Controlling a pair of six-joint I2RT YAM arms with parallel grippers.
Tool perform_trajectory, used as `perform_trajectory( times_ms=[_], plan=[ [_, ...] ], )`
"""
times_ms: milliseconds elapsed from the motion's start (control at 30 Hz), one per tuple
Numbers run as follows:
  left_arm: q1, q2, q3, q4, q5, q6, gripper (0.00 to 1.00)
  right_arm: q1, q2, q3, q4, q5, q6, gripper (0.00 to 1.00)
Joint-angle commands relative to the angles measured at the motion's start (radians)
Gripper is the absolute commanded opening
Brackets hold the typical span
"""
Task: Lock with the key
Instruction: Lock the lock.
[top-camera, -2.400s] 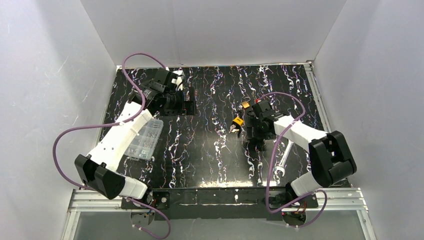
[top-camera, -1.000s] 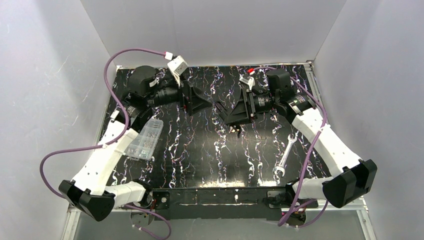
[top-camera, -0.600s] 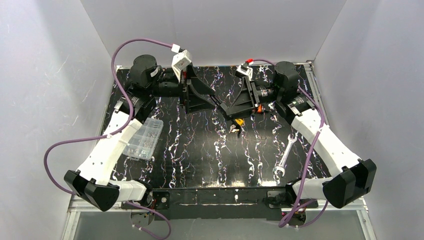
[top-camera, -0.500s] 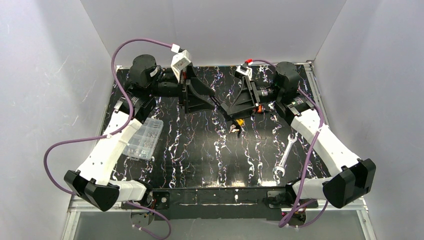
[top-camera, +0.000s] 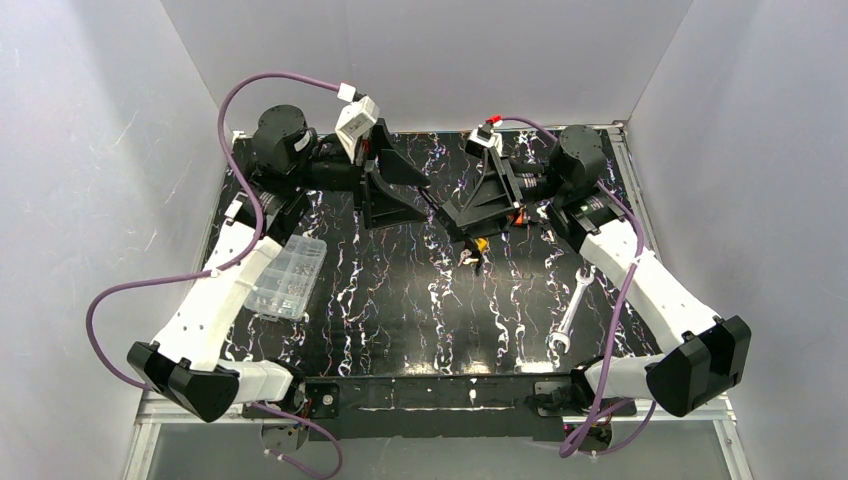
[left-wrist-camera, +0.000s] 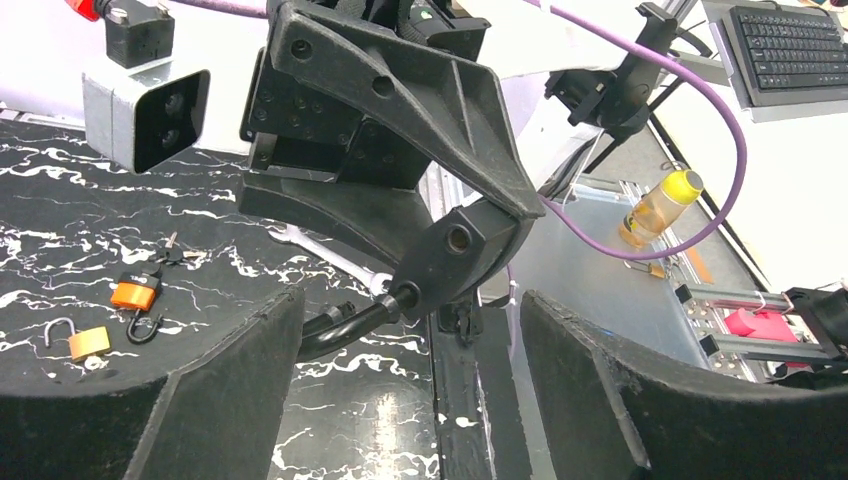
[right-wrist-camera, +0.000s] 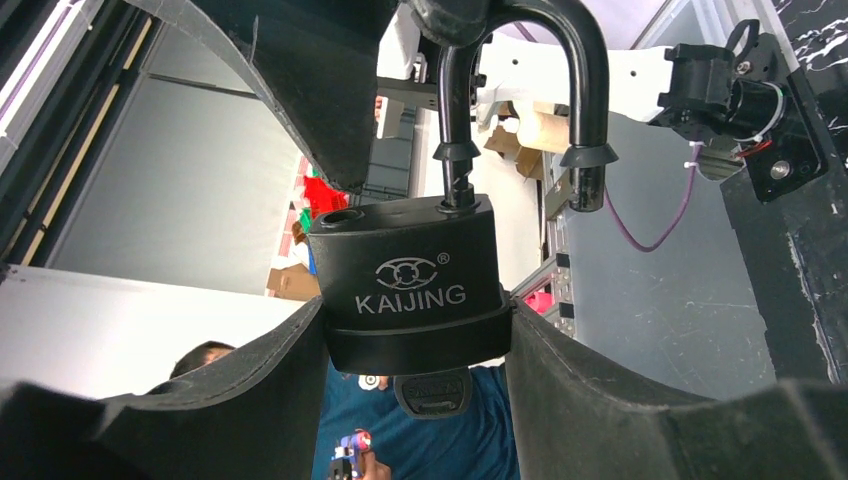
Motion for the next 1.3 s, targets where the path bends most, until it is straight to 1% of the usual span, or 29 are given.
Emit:
perform_trajectory(
  times_ms=[0, 133, 267, 367, 467, 600, 633, 667, 700, 733, 800, 933, 1000, 1067, 1200, 1267],
  plan=[
    [0.012, 0.024, 0.034, -0.034, 0.033, 0.003, 0.78, 0.026, -0.046, 0.045, 0.209, 0.009, 0.067, 0.01],
    [0.02, 0.038, 0.036, 0.0, 0.06, -0.018, 0.78, 0.038, -0.042, 0.031, 0.275, 0.023, 0.124, 0.01],
    [0.03, 0.045, 0.04, 0.021, 0.105, -0.037, 0.73, 0.041, -0.034, 0.027, 0.358, 0.026, 0.195, 0.01],
    [0.035, 0.041, 0.031, 0.042, 0.124, -0.055, 0.67, 0.041, -0.028, 0.03, 0.361, 0.029, 0.2, 0.01],
    [0.04, 0.029, 0.016, 0.079, 0.136, -0.087, 0.58, 0.041, -0.023, 0.023, 0.36, 0.032, 0.2, 0.01],
    [0.041, 0.011, 0.007, 0.098, 0.138, -0.101, 0.56, 0.041, -0.015, 0.018, 0.363, 0.034, 0.203, 0.01],
    [0.041, 0.007, 0.008, 0.095, 0.135, -0.099, 0.57, 0.041, -0.013, 0.018, 0.367, 0.035, 0.21, 0.01],
    [0.043, 0.004, 0.01, 0.079, 0.127, -0.088, 0.63, 0.041, -0.009, 0.018, 0.378, 0.037, 0.219, 0.01],
    [0.043, 0.003, 0.012, 0.056, 0.112, -0.068, 0.72, 0.041, -0.006, 0.018, 0.392, 0.037, 0.231, 0.01],
    [0.043, 0.003, 0.016, 0.034, 0.095, -0.049, 0.78, 0.042, -0.003, 0.021, 0.401, 0.036, 0.238, 0.01],
    [0.043, 0.008, 0.017, 0.037, 0.102, -0.054, 0.78, 0.042, 0.003, 0.023, 0.4, 0.032, 0.243, 0.01],
    [0.043, 0.008, 0.001, 0.099, 0.116, -0.104, 0.7, 0.043, 0.008, 0.017, 0.397, 0.035, 0.243, 0.01],
    [0.043, 0.008, -0.003, 0.135, 0.12, -0.115, 0.65, 0.043, 0.01, 0.015, 0.399, 0.038, 0.242, 0.01],
    [0.043, 0.009, -0.005, 0.144, 0.13, -0.128, 0.54, 0.042, 0.013, 0.015, 0.4, 0.04, 0.241, 0.01],
    [0.043, 0.003, -0.011, 0.127, 0.136, -0.127, 0.27, 0.041, 0.019, 0.022, 0.402, 0.041, 0.237, 0.01],
    [0.043, -0.004, -0.018, 0.12, 0.137, -0.127, 0.21, 0.04, 0.022, 0.028, 0.399, 0.041, 0.233, 0.01]
  ],
)
